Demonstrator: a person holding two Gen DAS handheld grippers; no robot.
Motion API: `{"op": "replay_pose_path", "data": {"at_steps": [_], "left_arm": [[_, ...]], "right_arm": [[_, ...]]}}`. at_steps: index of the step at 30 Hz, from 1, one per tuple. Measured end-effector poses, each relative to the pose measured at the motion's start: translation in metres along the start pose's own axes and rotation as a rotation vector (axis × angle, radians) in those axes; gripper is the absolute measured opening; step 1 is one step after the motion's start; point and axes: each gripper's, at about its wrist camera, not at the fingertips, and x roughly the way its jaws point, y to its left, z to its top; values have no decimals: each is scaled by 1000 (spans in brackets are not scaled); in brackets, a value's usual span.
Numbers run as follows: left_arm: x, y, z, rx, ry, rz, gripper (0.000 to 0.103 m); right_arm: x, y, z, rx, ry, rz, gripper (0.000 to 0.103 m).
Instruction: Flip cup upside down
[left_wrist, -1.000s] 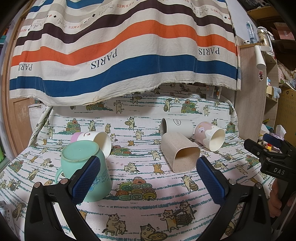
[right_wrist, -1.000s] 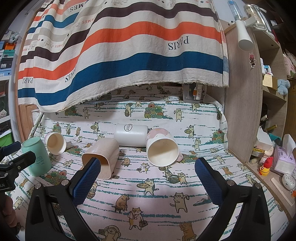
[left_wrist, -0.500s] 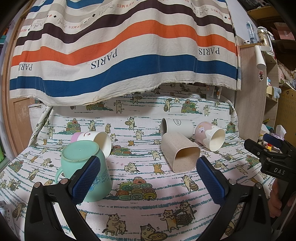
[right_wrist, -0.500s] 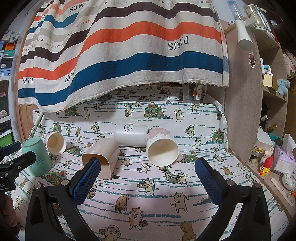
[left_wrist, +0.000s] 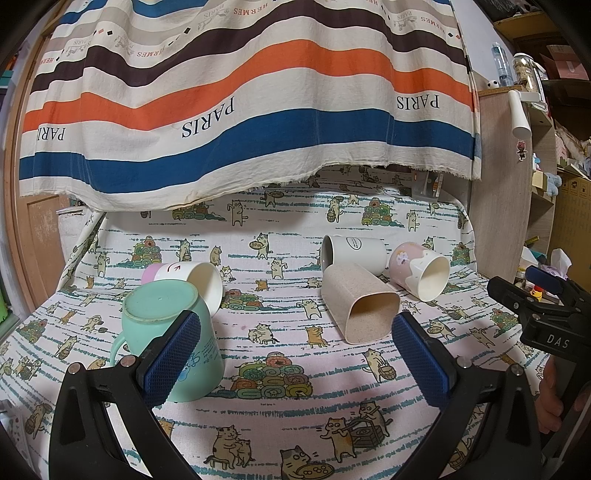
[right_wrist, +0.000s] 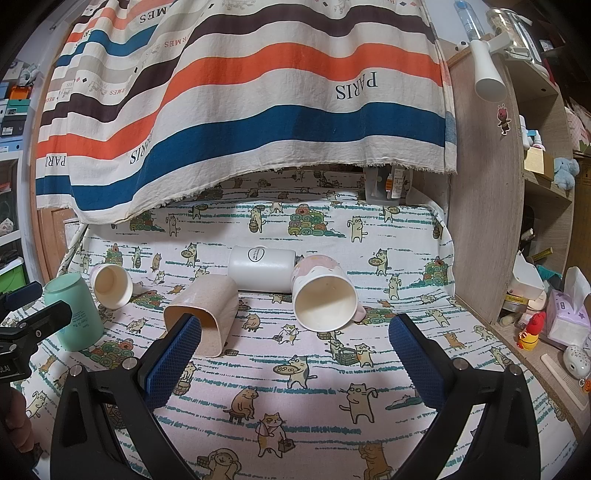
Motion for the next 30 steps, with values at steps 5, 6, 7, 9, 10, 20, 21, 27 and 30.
{"op": "replay_pose_path", "data": {"at_steps": [5, 6, 7, 9, 10, 20, 21, 27, 30], "left_arm": [[0, 0, 0, 0, 0, 0, 103], [0, 0, 0, 0, 0, 0, 103], [0, 0, 0, 0, 0, 0, 103], [0, 0, 0, 0, 0, 0, 103], [0, 0, 0, 0, 0, 0, 103], [-3, -4, -1, 28, -3, 14, 103], [-2, -6, -1, 35, 2, 35, 103], [-3, -3, 2, 19, 31, 44, 103], [-14, 0, 11, -2, 8, 56, 103]], "right_arm": [[0, 0, 0, 0, 0, 0, 102], [0, 0, 0, 0, 0, 0, 102], [0, 0, 0, 0, 0, 0, 102], [0, 0, 0, 0, 0, 0, 102], [0, 0, 0, 0, 0, 0, 102], [-2, 1, 0, -3, -1, 12, 102], [-2, 1, 0, -3, -2, 15, 102], [-10, -1, 0, -1, -20, 38, 102], [-21, -4, 9, -10, -28, 33, 102]]}}
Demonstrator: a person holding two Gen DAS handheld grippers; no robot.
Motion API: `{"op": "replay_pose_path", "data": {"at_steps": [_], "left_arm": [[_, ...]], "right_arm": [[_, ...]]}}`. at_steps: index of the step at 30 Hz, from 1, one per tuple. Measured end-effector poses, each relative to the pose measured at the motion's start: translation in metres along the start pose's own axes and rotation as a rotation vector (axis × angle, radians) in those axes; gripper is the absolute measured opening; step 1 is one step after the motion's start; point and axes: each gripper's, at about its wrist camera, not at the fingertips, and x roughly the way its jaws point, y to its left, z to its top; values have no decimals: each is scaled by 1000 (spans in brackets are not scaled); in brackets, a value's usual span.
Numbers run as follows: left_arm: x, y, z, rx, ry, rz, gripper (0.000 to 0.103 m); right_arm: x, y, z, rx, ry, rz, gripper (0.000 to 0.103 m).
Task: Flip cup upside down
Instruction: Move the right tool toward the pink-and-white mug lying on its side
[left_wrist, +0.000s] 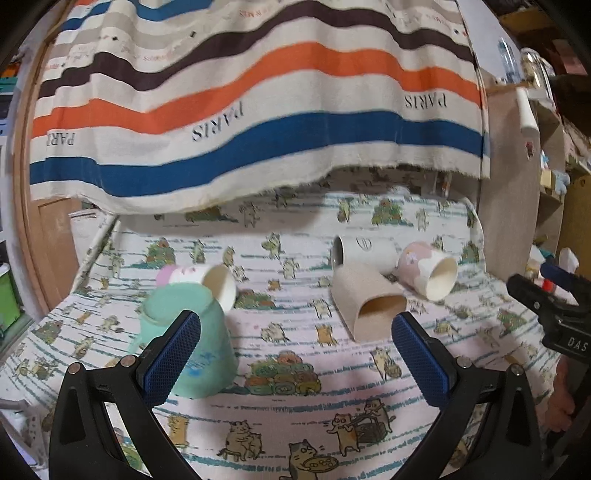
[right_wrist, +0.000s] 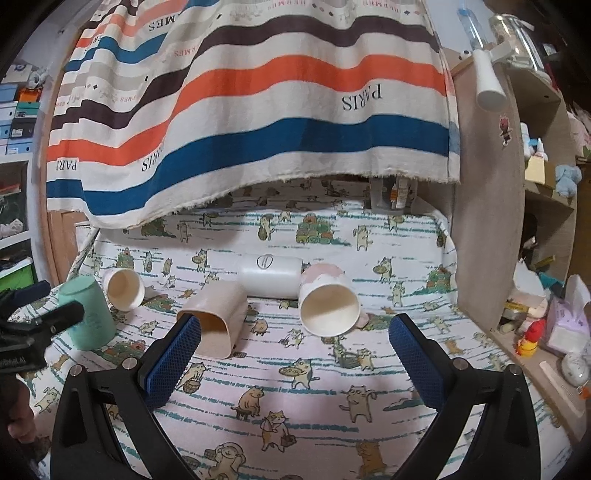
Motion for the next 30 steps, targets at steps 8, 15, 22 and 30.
{"op": "replay_pose_path", "data": {"at_steps": [8, 15, 22, 30], "left_arm": [[-24, -9, 29, 34, -58, -12, 103], [-42, -19, 52, 14, -135, -21, 103], [-38, -27, 81, 16, -195, 9, 103], [-12, -35, 114, 28, -236, -38, 103]], "right_arm": [[-27, -8, 28, -9, -59, -12, 103], [-50, -16, 49, 23, -101, -31, 102], [-53, -33, 77, 71, -136, -86, 102], [-28, -41, 118, 54, -120, -85, 102]]}}
